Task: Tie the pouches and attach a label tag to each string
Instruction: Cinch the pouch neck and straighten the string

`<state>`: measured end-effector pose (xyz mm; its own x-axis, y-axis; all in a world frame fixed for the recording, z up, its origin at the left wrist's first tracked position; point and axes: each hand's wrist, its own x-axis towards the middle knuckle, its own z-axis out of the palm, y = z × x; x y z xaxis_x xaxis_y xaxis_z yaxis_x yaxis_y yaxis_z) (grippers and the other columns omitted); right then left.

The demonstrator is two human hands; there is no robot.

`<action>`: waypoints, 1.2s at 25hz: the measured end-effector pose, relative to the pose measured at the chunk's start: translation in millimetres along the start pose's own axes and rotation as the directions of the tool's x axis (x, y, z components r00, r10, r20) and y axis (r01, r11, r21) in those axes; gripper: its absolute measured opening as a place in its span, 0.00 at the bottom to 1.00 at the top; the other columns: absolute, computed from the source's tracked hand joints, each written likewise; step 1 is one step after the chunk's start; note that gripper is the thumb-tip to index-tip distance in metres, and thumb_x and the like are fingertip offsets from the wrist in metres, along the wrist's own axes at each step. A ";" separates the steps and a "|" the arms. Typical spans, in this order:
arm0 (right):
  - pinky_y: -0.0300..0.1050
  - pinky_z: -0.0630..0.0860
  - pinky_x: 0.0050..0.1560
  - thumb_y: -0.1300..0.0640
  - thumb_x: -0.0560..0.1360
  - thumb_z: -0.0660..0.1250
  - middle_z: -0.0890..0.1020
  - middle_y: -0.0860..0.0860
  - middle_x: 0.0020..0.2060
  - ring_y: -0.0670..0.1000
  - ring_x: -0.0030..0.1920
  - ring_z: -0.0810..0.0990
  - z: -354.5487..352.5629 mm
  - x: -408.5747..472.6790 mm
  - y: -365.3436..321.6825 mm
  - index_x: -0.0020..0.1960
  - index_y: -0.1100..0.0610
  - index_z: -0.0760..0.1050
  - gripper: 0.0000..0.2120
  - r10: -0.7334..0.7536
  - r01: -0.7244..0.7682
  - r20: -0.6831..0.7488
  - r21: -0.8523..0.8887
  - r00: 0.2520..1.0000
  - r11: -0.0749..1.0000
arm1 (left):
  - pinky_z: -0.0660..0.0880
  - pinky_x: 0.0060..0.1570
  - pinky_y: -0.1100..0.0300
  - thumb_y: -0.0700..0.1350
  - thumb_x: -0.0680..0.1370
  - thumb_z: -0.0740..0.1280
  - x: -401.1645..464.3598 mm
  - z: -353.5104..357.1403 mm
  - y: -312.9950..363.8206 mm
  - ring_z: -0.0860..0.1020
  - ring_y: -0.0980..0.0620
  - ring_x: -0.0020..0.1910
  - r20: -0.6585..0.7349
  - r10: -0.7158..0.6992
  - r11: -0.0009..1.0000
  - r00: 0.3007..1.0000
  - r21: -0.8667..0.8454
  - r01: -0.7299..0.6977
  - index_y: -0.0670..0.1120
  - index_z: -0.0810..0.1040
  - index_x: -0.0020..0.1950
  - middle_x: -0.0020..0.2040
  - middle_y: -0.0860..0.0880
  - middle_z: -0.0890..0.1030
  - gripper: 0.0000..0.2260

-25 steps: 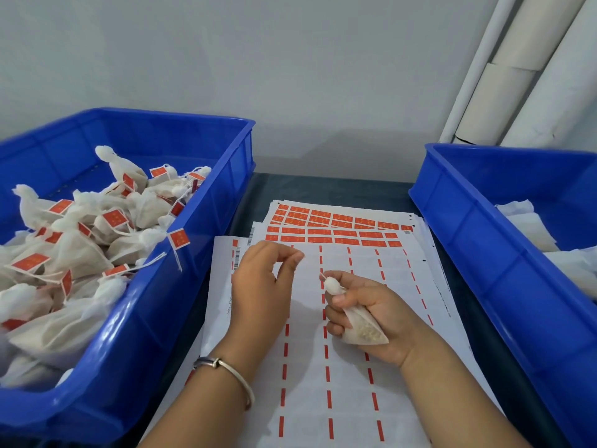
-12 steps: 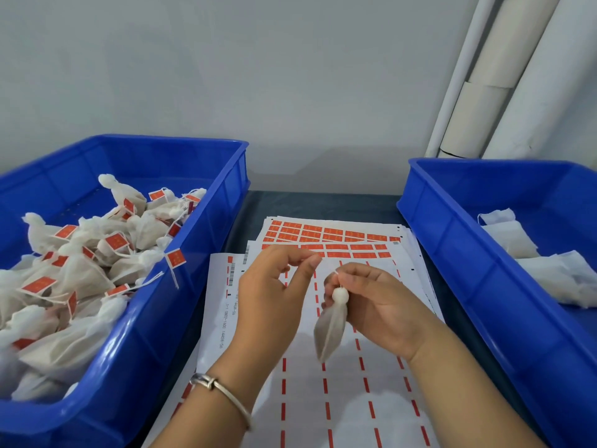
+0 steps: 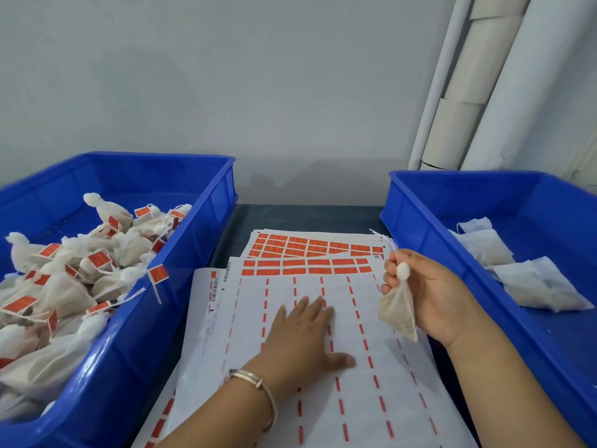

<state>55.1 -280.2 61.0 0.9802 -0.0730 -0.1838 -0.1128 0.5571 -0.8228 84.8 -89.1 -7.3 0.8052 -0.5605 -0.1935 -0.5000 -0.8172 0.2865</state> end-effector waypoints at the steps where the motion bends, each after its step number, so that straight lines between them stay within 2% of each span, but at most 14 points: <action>1: 0.40 0.71 0.32 0.58 0.72 0.65 0.75 0.52 0.29 0.46 0.27 0.71 -6.7 3.1 -1.9 0.33 0.56 0.78 0.09 0.009 -0.012 -0.058 -0.058 0.998 0.998 | 0.39 0.70 0.48 0.71 0.70 0.60 -5.4 -0.7 -6.6 0.42 0.52 0.76 0.020 -0.005 1.000 1.000 0.010 0.005 0.57 0.46 0.76 0.77 0.56 0.45 0.41; 3: 0.40 0.68 0.31 0.60 0.75 0.63 0.75 0.52 0.29 0.46 0.25 0.69 -17.7 12.2 -0.6 0.33 0.58 0.77 0.12 0.007 -0.076 -0.259 -0.259 0.966 0.963 | 0.43 0.71 0.48 0.70 0.69 0.62 -17.3 -7.6 -19.2 0.45 0.53 0.76 0.084 -0.034 0.999 0.996 0.046 0.030 0.57 0.47 0.76 0.77 0.58 0.47 0.42; 4: 0.41 0.67 0.30 0.61 0.75 0.61 0.75 0.53 0.29 0.47 0.25 0.68 -20.3 18.6 1.3 0.35 0.59 0.75 0.11 -0.017 -0.140 -0.383 -0.380 0.924 0.914 | 0.45 0.72 0.48 0.70 0.68 0.64 -23.4 -12.7 -23.4 0.47 0.53 0.76 0.121 -0.048 0.997 0.992 0.065 0.041 0.58 0.48 0.76 0.77 0.58 0.49 0.43; 6: 0.42 0.66 0.30 0.59 0.76 0.61 0.74 0.53 0.31 0.49 0.27 0.68 -23.3 31.8 7.6 0.39 0.60 0.72 0.08 -0.081 -0.315 -0.554 -0.581 0.829 0.750 | 0.53 0.71 0.48 0.68 0.67 0.68 -29.1 -22.8 -24.8 0.55 0.52 0.74 0.150 -0.068 0.994 0.986 0.101 0.053 0.58 0.52 0.75 0.76 0.58 0.55 0.42; 7: 0.41 0.66 0.30 0.57 0.76 0.63 0.75 0.53 0.33 0.50 0.30 0.71 -24.2 36.9 11.1 0.41 0.60 0.72 0.07 -0.103 -0.372 -0.575 -0.645 0.812 0.667 | 0.59 0.69 0.50 0.67 0.67 0.69 -27.2 -27.2 -21.8 0.60 0.52 0.72 0.132 -0.073 0.993 0.989 0.101 0.060 0.58 0.54 0.75 0.74 0.57 0.60 0.41; 9: 0.41 0.68 0.31 0.56 0.75 0.65 0.79 0.53 0.38 0.52 0.37 0.77 -25.4 45.0 16.9 0.45 0.61 0.75 0.07 -0.108 -0.379 -0.539 -0.707 0.835 0.597 | 0.68 0.63 0.53 0.63 0.68 0.71 -12.7 -32.8 -10.4 0.68 0.51 0.67 0.024 -0.091 0.996 0.996 0.026 0.091 0.58 0.60 0.73 0.71 0.56 0.66 0.37; 12: 0.40 0.69 0.32 0.55 0.75 0.69 0.83 0.50 0.42 0.50 0.42 0.80 -31.0 49.2 17.8 0.46 0.56 0.79 0.04 -0.058 -0.357 -0.470 -0.738 0.880 0.573 | 0.68 0.64 0.51 0.59 0.71 0.70 26.4 -28.7 11.1 0.66 0.49 0.69 -0.167 -0.075 0.996 0.983 -0.060 0.066 0.55 0.63 0.72 0.73 0.55 0.64 0.32; 14: 0.40 0.71 0.32 0.55 0.73 0.70 0.84 0.46 0.42 0.48 0.43 0.81 -35.9 51.2 17.7 0.44 0.52 0.79 0.02 -0.025 -0.334 -0.426 -0.745 0.905 0.578 | 0.67 0.65 0.52 0.58 0.73 0.69 49.3 -18.9 22.2 0.66 0.49 0.70 -0.222 -0.093 0.984 0.971 -0.170 0.056 0.54 0.65 0.72 0.73 0.54 0.63 0.30; 18: 0.41 0.78 0.34 0.58 0.72 0.72 0.85 0.46 0.40 0.49 0.41 0.85 -36.6 56.3 21.9 0.46 0.51 0.80 0.05 0.092 -0.284 -0.303 -0.684 0.948 0.672 | 0.71 0.59 0.57 0.57 0.74 0.68 68.5 3.2 26.4 0.72 0.53 0.63 -0.335 -0.195 0.903 0.922 -0.428 0.036 0.56 0.70 0.67 0.67 0.57 0.72 0.23; 22: 0.43 0.81 0.36 0.59 0.72 0.72 0.86 0.47 0.41 0.50 0.40 0.85 -37.6 57.0 25.6 0.48 0.52 0.81 0.06 0.104 -0.235 -0.238 -0.628 0.966 0.742 | 0.66 0.54 0.64 0.54 0.74 0.69 72.3 5.2 21.7 0.74 0.55 0.60 -0.408 -0.265 0.822 0.874 -0.570 -0.017 0.56 0.75 0.63 0.64 0.57 0.75 0.18; 25: 0.43 0.81 0.37 0.58 0.72 0.72 0.86 0.47 0.43 0.51 0.42 0.85 -39.8 52.7 27.1 0.49 0.52 0.81 0.07 0.095 -0.181 -0.171 -0.600 0.981 0.779 | 0.64 0.58 0.64 0.52 0.74 0.69 71.9 5.5 21.2 0.73 0.56 0.62 -0.443 -0.228 0.828 0.867 -0.556 -0.067 0.55 0.77 0.62 0.64 0.58 0.75 0.16; 30: 0.49 0.82 0.46 0.55 0.72 0.72 0.85 0.46 0.45 0.50 0.44 0.85 -39.1 48.6 31.0 0.51 0.52 0.82 0.08 0.048 -0.119 -0.129 -0.626 0.990 0.771 | 0.64 0.61 0.65 0.51 0.73 0.70 70.3 5.6 19.0 0.74 0.58 0.61 -0.494 -0.205 0.847 0.845 -0.522 -0.100 0.52 0.82 0.57 0.59 0.57 0.79 0.13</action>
<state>92.9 -298.8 5.4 0.9445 -0.1529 -0.2907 -0.3050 -0.0795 -0.9490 130.1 -144.7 -20.8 0.9403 -0.2399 0.2414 -0.3374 -0.5661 0.7521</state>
